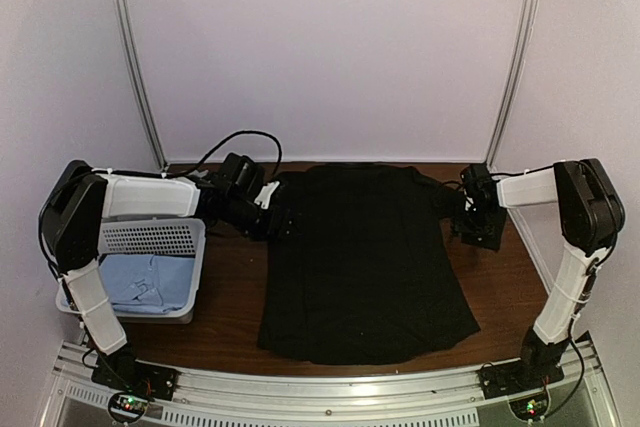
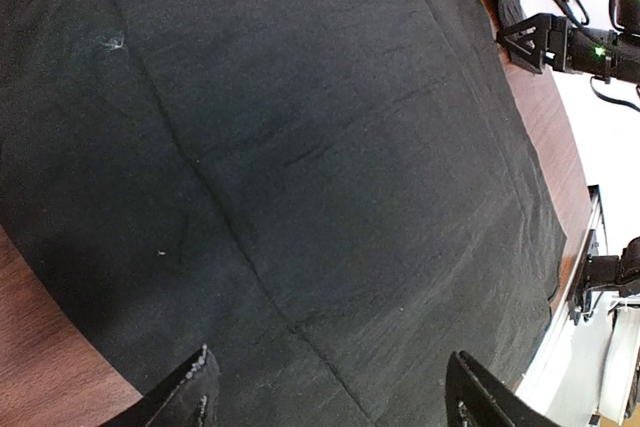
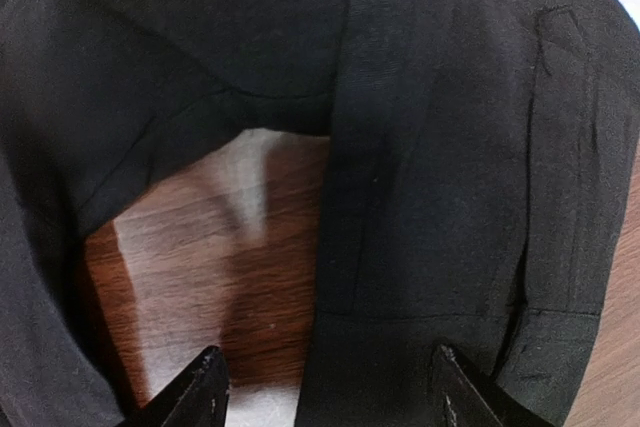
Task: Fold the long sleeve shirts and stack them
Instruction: Pick up the sleeve from the corner of the board.
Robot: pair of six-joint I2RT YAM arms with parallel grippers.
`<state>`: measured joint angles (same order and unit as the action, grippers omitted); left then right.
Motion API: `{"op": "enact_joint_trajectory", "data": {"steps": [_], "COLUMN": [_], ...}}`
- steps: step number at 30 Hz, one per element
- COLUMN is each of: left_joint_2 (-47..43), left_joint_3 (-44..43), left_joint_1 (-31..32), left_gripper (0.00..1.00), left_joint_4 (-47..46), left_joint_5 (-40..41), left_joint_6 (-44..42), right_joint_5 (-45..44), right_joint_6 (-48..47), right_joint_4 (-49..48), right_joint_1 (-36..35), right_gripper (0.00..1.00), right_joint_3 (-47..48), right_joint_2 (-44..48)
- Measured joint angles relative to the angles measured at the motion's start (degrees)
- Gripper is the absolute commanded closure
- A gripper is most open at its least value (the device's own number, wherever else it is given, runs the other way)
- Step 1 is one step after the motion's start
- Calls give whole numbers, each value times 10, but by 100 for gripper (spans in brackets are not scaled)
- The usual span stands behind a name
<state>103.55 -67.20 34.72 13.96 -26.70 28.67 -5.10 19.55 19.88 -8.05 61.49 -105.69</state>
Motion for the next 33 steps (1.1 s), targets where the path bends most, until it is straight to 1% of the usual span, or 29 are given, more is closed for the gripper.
{"op": "enact_joint_trajectory", "data": {"steps": [2,4,9,13,16,19,25,28,33], "left_joint_2": [0,0,0,1,4,6,6,6,6], "left_joint_3": [0,0,0,-5,-16,-23,-29,-29,-35], "left_joint_1": [0,0,0,0,0,0,-3,-10,-23], "left_gripper": [21,21,21,21,21,21,21,21,21], "left_joint_4": [2,4,8,10,12,13,20,25,29], "left_joint_5": [1,4,10,13,17,28,51,63,79], "left_joint_6": [0,0,0,0,0,0,3,7,14], "right_joint_5": [-6,-10,-12,-14,-19,-18,-14,-11,3], "right_joint_6": [1,2,13,17,17,17,15,13,9], "right_joint_4": [-4,-12,-42,-60,-63,-53,3,31,50], "right_joint_1": [0,0,0,0,1,1,1,2,3], "right_gripper": [35,42,66,88,99,100,100,100,100], "right_joint_3": [-1,-5,-19,-31,-40,-45,-43,-28,10], "right_joint_2": [0,-1,0,4,11,20,55,85,130]}}
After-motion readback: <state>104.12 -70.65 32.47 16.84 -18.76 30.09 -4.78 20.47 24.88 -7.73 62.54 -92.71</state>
